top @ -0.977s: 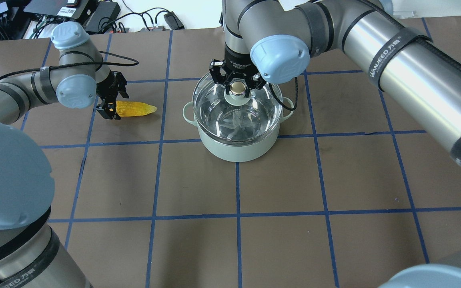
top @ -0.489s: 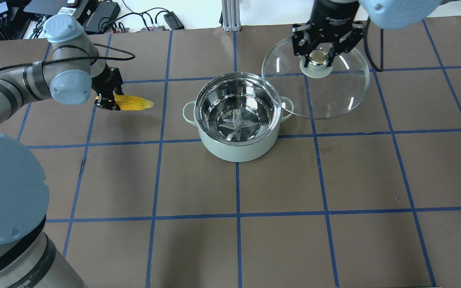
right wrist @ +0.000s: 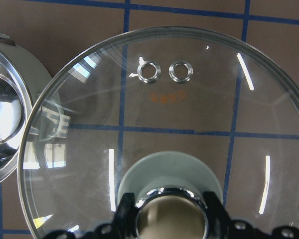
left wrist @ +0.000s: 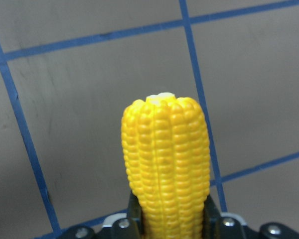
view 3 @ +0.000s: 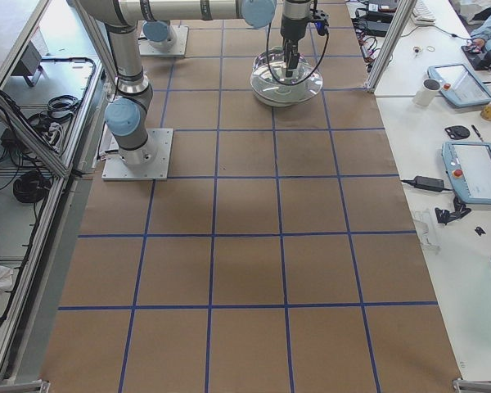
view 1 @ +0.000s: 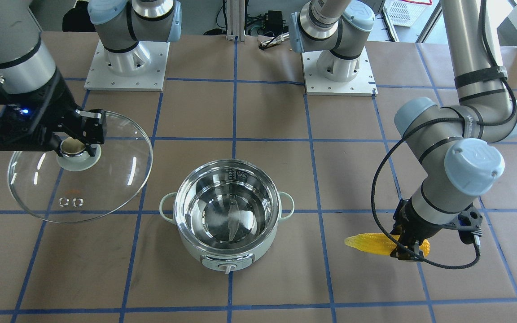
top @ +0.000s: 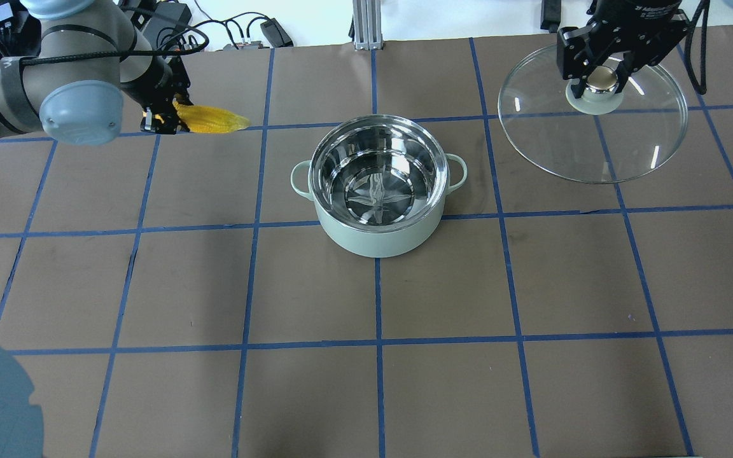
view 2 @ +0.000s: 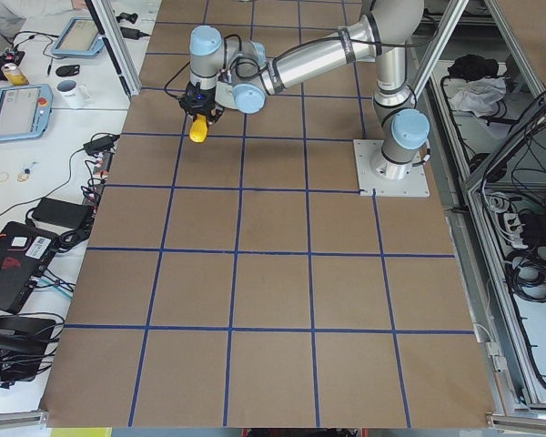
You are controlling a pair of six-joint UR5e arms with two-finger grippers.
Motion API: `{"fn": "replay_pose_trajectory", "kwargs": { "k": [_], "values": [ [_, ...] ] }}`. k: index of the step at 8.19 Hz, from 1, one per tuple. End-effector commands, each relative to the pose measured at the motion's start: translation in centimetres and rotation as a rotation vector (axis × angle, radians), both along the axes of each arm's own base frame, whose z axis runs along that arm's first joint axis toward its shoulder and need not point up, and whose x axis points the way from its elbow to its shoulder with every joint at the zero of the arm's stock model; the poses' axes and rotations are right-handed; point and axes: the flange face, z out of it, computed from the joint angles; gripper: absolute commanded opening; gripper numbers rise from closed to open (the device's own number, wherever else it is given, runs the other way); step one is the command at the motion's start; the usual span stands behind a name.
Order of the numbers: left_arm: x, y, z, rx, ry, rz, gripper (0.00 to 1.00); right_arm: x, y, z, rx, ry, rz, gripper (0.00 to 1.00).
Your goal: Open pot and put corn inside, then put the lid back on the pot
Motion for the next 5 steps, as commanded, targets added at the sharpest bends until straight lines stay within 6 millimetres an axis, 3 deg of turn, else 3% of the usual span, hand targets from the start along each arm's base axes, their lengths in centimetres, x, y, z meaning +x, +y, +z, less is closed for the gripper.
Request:
{"fn": "replay_pose_trajectory", "kwargs": {
  "k": [1, 3, 5],
  "values": [
    [-9.6, 2.7, 4.5, -0.082, 0.047, -0.113, 0.0, -1.3, 0.0, -0.4, 0.015, -0.005, 0.025, 0.26],
    [-17.4, 5.2, 5.2, -0.1, 0.062, -0.202, 0.0, -1.5, 0.0, -0.6, 0.018, -0.005, 0.037, 0.25],
    [-22.9, 7.5, 5.0, -0.1, 0.074, -0.271, 0.0, -1.6, 0.1, -0.8, 0.025, -0.006, 0.05, 0.25]
  ]
}}
